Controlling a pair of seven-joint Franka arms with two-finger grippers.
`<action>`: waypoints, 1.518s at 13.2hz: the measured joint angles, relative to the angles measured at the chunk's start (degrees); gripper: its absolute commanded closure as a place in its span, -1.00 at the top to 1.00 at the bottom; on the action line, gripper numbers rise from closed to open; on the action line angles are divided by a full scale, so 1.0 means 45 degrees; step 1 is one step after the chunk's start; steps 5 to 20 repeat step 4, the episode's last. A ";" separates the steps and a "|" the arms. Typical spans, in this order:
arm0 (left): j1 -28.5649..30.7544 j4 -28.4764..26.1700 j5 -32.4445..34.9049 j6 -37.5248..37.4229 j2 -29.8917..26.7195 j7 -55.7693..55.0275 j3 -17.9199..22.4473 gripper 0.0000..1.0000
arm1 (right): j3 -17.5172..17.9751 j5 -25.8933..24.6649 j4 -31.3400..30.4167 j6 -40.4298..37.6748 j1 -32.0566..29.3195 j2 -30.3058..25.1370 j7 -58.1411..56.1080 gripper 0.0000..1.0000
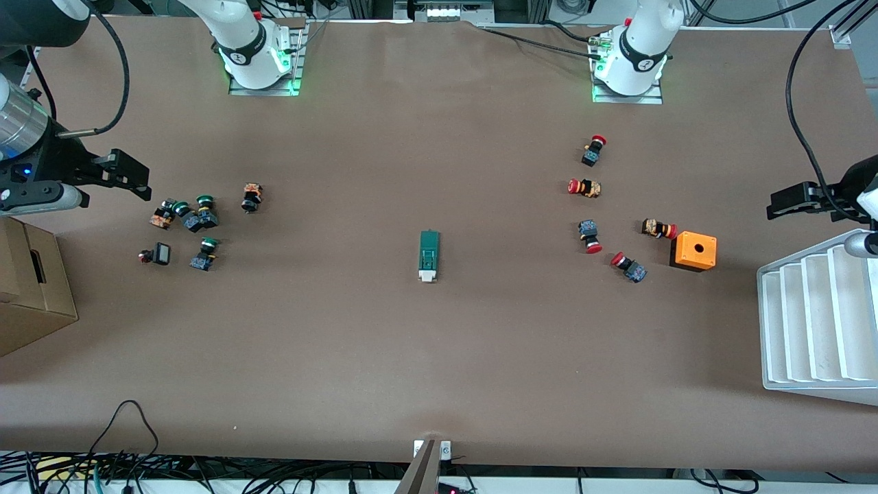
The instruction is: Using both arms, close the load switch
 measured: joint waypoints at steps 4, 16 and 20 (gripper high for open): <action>-0.0169 -0.0138 -0.0043 0.0069 -0.0014 0.0000 0.0055 1.00 | 0.0001 0.0000 0.0002 0.0000 0.0000 0.0004 0.0000 1.00; -0.0169 -0.0138 -0.0043 0.0069 -0.0014 0.0000 0.0055 1.00 | 0.0001 0.0000 0.0002 0.0000 0.0000 0.0004 0.0000 1.00; -0.0169 -0.0138 -0.0043 0.0069 -0.0014 0.0000 0.0055 1.00 | 0.0001 0.0000 0.0002 0.0000 0.0000 0.0004 0.0000 1.00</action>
